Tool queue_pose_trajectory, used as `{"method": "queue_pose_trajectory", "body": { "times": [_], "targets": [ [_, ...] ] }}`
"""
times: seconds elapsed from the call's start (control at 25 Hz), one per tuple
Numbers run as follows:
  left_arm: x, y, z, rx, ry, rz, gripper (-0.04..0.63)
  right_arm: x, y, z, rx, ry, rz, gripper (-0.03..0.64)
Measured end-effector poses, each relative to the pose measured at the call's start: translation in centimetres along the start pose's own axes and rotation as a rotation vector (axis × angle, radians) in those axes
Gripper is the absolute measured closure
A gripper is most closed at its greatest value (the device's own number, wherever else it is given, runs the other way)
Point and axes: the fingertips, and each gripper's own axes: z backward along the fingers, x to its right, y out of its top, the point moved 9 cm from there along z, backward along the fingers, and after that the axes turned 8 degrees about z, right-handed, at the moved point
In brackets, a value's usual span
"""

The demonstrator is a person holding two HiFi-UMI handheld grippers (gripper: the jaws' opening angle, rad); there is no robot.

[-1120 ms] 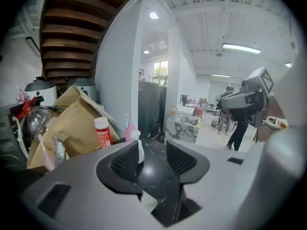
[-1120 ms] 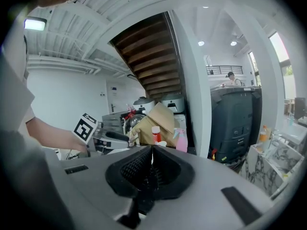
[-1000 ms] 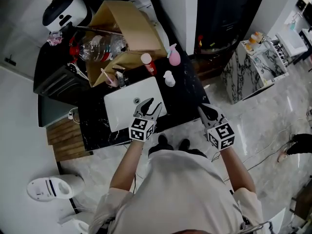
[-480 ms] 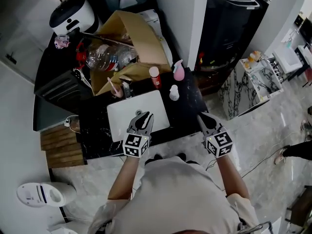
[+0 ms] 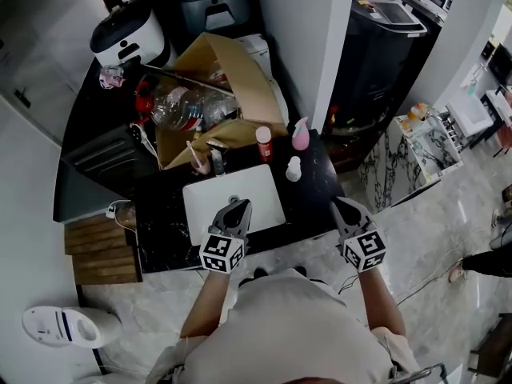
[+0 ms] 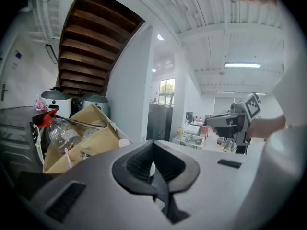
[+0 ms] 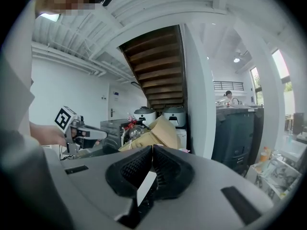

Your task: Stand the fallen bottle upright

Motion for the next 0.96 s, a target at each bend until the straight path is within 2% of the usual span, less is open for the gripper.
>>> {"method": "queue_pose_trajectory", "body": {
  "times": [0.96],
  "targets": [
    [-0.64,-0.11,-0.59,-0.005,-0.036,0.035,0.589,-0.40,1.06,-0.19,0.004,-0.003,0.021,0.584]
  ]
}}
